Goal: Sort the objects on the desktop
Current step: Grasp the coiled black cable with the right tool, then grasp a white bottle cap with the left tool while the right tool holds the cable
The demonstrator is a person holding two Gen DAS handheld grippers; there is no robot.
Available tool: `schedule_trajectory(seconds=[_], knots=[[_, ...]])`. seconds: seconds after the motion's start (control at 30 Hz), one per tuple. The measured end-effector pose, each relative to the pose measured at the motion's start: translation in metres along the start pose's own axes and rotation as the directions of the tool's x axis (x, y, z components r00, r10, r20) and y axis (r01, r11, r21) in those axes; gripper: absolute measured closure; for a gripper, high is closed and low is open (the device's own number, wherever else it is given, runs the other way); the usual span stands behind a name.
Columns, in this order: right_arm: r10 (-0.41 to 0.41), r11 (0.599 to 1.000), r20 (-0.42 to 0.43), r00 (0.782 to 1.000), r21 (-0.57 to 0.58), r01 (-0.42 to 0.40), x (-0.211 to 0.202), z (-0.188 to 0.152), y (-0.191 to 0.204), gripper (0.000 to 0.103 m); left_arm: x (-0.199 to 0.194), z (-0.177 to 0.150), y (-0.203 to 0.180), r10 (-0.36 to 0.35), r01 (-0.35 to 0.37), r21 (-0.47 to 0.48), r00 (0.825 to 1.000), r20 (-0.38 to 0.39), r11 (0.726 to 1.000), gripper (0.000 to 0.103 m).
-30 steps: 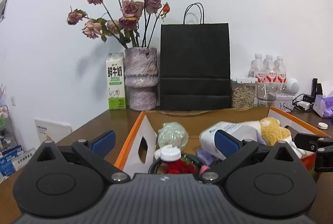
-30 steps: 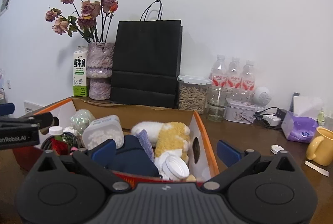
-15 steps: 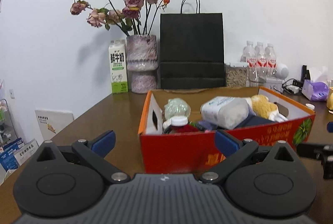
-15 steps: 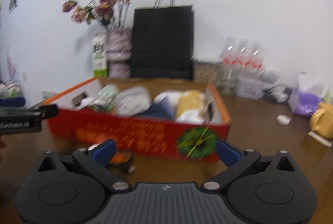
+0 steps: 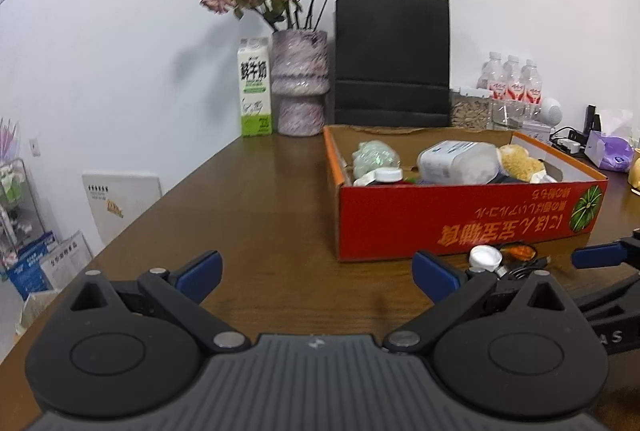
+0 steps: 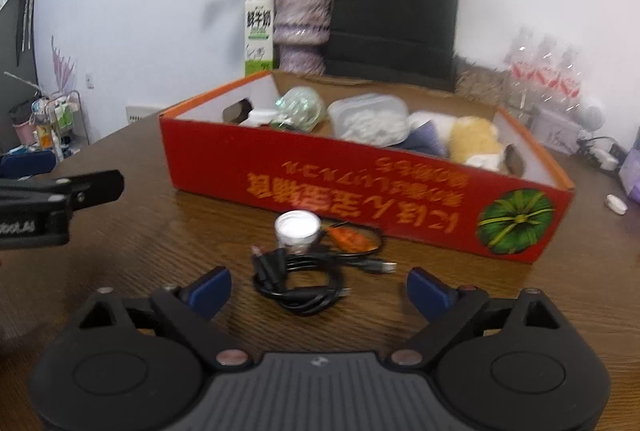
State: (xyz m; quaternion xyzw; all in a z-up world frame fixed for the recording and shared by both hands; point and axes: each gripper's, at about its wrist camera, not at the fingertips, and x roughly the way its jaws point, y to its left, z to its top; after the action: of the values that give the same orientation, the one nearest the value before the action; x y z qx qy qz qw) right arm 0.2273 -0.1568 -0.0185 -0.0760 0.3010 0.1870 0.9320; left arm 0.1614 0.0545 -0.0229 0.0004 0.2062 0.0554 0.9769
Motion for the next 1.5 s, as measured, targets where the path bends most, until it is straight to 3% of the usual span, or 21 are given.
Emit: schedule_trajectory(seconds=[0.07, 0.13, 0.57, 1.03, 1.37, 1.5], knots=[[-0.016, 1.0, -0.026, 1.0, -0.009, 0.016, 0.007, 0.001, 0.005, 0.026, 0.0, -0.002, 0.004, -0.001, 0.001, -0.01, 1.0, -0.01, 1.0, 0.0], [0.024, 1.0, -0.024, 0.999, 0.015, -0.024, 0.007, 0.0, 0.003, 0.049, -0.002, -0.003, 0.007, -0.006, 0.006, -0.018, 1.0, -0.014, 1.0, 0.0], [0.035, 0.999, 0.032, 0.999, 0.032, -0.036, -0.015, 0.0, -0.003, 0.05, -0.004, 0.0, -0.002, -0.041, 0.041, -0.022, 0.999, -0.022, 0.999, 0.0], [-0.075, 0.989, 0.074, 0.994, 0.129, 0.065, -0.026, -0.003, -0.075, 0.05, 0.028, 0.012, -0.072, -0.124, 0.129, 0.059, 0.989, -0.078, 0.99, 0.0], [-0.092, 0.985, 0.085, 0.992, 0.157, 0.077, -0.018, -0.003, -0.106, 0.05, 0.07, 0.016, -0.109, -0.095, 0.116, 0.109, 0.979, -0.182, 0.987, 0.0], [-0.072, 0.984, 0.093, 0.993, 0.171, 0.055, -0.016, -0.006, -0.109, 0.05, 0.081, 0.015, -0.111, -0.07, 0.094, 0.106, 0.975, -0.209, 0.99, 0.006]])
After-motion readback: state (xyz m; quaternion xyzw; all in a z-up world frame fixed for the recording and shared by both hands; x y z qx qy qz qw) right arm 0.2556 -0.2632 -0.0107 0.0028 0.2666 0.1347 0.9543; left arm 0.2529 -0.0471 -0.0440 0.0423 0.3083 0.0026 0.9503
